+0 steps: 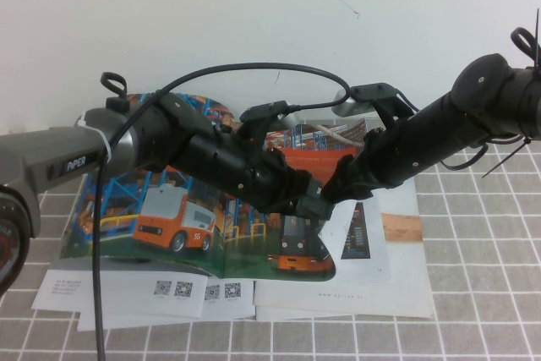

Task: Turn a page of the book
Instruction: Open the closed book

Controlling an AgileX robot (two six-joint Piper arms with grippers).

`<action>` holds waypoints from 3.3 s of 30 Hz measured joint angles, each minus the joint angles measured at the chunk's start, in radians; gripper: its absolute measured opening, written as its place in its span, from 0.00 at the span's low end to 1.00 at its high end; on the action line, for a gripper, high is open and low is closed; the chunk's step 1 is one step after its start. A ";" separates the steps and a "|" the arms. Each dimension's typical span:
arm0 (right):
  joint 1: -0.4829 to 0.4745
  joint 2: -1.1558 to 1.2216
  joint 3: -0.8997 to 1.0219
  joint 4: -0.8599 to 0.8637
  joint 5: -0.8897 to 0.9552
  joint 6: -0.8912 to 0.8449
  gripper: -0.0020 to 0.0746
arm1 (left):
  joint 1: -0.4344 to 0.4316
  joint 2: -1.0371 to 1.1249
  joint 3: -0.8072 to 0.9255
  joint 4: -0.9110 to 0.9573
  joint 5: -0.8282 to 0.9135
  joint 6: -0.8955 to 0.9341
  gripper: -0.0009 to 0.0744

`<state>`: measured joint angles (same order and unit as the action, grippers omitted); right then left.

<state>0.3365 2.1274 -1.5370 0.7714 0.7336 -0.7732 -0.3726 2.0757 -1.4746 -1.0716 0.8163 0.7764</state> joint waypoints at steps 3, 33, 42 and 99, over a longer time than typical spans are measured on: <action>0.000 0.000 0.000 0.000 0.000 0.000 0.56 | 0.000 0.000 0.000 0.008 0.002 0.002 0.34; 0.000 0.000 0.000 0.011 0.009 -0.007 0.56 | -0.018 0.000 0.000 0.049 -0.015 0.012 0.34; 0.000 0.000 0.000 0.011 0.011 -0.007 0.56 | -0.025 0.000 0.000 0.060 -0.019 0.012 0.34; 0.000 0.002 0.000 0.006 0.006 -0.010 0.56 | -0.027 0.041 -0.002 0.097 -0.028 -0.027 0.28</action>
<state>0.3365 2.1298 -1.5370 0.7776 0.7393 -0.7835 -0.4000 2.1167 -1.4762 -0.9747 0.7881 0.7497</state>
